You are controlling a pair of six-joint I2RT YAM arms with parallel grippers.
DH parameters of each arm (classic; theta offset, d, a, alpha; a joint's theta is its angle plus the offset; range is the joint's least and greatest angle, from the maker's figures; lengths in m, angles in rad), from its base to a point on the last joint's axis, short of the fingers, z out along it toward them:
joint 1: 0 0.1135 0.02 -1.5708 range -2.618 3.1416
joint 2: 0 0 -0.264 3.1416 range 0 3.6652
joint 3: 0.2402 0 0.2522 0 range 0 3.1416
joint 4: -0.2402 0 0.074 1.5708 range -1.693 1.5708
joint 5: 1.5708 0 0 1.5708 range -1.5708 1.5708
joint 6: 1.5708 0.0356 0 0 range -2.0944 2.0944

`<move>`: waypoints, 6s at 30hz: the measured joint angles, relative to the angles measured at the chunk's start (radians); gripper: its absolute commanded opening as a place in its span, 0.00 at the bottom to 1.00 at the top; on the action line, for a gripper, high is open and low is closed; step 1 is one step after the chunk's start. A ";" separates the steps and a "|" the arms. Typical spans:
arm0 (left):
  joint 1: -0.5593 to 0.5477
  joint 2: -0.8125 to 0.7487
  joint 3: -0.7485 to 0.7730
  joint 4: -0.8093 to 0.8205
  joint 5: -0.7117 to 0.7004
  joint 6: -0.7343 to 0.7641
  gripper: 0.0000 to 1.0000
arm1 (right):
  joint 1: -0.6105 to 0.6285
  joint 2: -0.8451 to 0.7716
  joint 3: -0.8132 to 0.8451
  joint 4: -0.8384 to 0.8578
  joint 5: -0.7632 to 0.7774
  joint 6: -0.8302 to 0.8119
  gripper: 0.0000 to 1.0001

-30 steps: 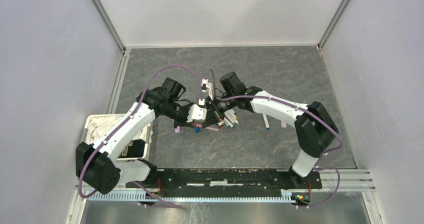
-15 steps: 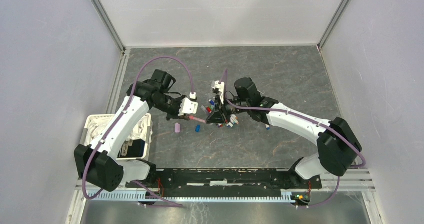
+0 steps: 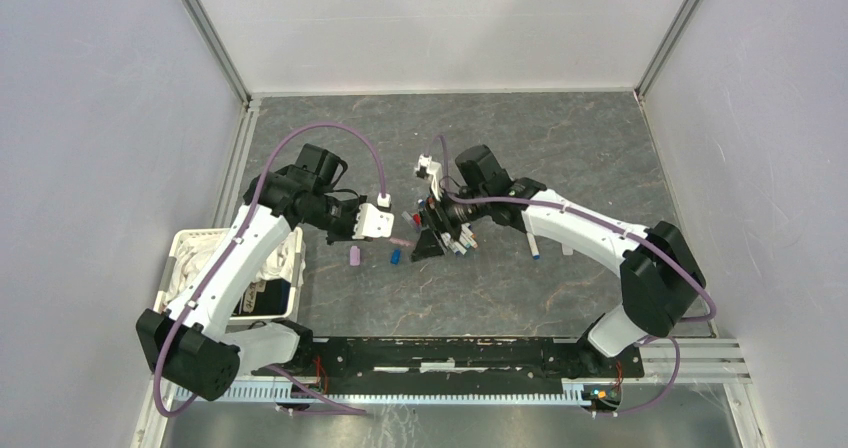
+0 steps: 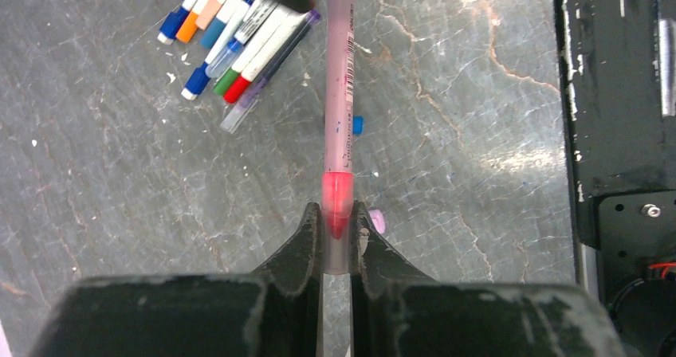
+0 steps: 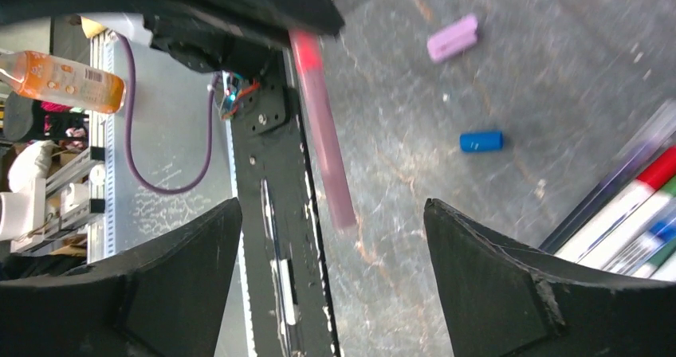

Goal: Open the pen caps

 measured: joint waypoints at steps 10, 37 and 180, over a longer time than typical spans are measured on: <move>-0.006 -0.012 -0.035 -0.007 0.027 -0.014 0.02 | 0.006 0.090 0.095 0.010 -0.079 -0.001 0.90; -0.029 0.003 -0.015 -0.017 0.035 -0.017 0.02 | 0.061 0.166 0.068 0.120 -0.155 0.053 0.00; -0.033 0.021 -0.109 0.375 -0.060 -0.614 1.00 | -0.129 0.011 -0.058 0.077 0.187 0.021 0.00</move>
